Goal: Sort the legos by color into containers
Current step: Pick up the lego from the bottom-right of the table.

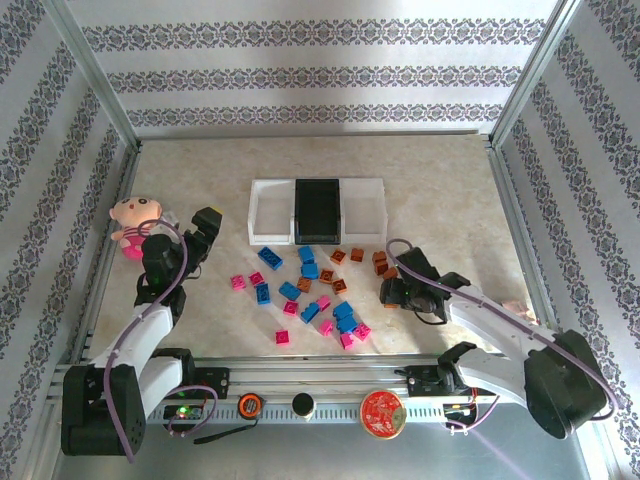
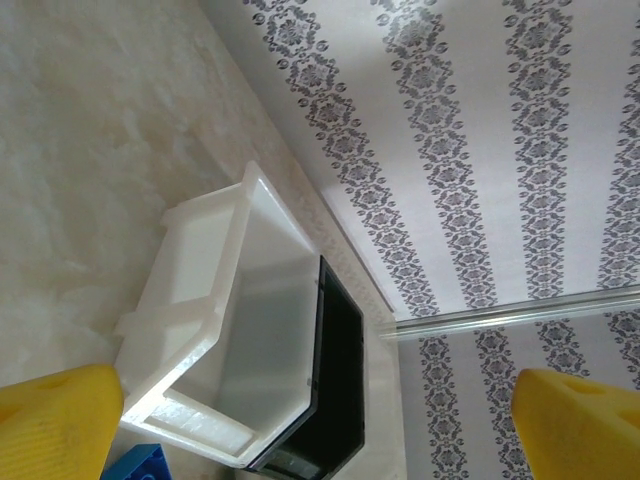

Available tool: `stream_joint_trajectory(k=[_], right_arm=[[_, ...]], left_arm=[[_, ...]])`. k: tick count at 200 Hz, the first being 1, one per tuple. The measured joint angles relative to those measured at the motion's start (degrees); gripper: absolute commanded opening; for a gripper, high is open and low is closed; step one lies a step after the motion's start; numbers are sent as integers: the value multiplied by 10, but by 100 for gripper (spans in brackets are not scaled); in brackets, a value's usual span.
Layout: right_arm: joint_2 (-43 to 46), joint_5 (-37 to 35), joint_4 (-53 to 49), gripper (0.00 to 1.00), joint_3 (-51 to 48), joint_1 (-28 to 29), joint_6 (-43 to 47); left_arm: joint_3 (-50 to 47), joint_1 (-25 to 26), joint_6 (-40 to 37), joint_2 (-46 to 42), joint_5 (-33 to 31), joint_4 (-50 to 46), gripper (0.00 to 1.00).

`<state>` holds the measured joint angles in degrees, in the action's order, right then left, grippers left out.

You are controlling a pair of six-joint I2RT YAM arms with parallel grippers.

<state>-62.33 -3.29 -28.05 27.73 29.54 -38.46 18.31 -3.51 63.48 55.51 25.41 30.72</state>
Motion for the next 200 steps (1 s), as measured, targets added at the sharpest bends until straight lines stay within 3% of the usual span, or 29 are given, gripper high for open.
stream_joint_trajectory(k=[75, 118, 166, 200], right_arm=[[-82, 14, 2, 56, 26, 29, 0], [-99, 6, -5, 42, 36, 39, 4], [-99, 11, -9, 29, 43, 44, 14], [-55, 27, -9, 27, 78, 49, 26]], left_arm=[[-8, 0, -19, -33, -2, -26, 100], [-7, 0, -36, -56, -2, -60, 100], [9, 1, -48, -57, -1, -93, 100], [22, 22, -63, -45, -2, -104, 100]])
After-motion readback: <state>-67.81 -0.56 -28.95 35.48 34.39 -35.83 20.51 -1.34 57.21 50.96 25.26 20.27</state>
